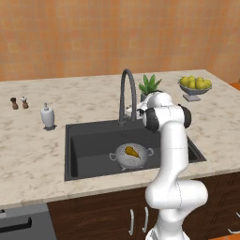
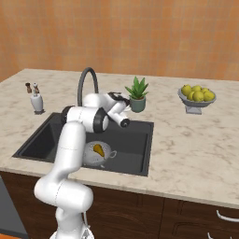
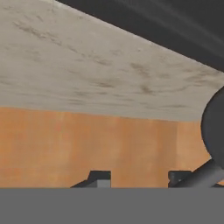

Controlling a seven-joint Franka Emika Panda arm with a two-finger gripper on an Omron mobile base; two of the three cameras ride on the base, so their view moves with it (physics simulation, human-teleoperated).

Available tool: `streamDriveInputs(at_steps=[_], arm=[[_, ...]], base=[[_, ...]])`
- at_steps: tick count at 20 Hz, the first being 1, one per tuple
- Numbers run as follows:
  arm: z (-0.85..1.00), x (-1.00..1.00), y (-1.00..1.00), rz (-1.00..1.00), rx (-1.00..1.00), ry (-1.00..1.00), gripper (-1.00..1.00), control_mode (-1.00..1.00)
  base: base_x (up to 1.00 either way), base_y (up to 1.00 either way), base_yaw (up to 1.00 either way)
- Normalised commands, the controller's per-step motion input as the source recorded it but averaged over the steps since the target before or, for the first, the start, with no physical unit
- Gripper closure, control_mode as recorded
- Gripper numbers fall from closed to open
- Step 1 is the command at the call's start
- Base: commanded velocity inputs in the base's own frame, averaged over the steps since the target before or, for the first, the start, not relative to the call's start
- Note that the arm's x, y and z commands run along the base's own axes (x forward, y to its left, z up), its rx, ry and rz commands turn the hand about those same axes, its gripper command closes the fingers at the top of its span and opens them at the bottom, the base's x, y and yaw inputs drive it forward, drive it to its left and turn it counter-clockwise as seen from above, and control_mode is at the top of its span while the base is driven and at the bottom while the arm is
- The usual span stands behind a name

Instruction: Put the colander in the sink, put the pear in the colander, and turn on the sink faucet and pour water over the colander.

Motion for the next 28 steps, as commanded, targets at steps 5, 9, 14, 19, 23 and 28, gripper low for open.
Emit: streamDriveInputs(at_steps=[5,9,14,19,23,28], arm=[[-0.26,0.35,-0.85,-0.30,-0.01,0.00,1.00,-1.00],[-0.01,0.59,-1.00,-0.03,0.09,0.02,1.00,-1.00],[-0.12,0.60,-1.00,0.01,0.11,0.08,1.00,-1.00],[-0.50,0.56,-1.00,-0.01,0.01,0.10,1.00,-1.00],[-0.69,0.52,-1.00,-0.05,0.00,0.11,1.00,-1.00],[-0.46,0.38,-1.00,-0.03,0.03,0.07,1.00,-1.00]], base=[[0.00,0.00,0.00],[0.00,0.00,0.00],[0.00,0.00,0.00],[0.00,0.00,0.00],[0.00,0.00,0.00],[0.00,0.00,0.00]])
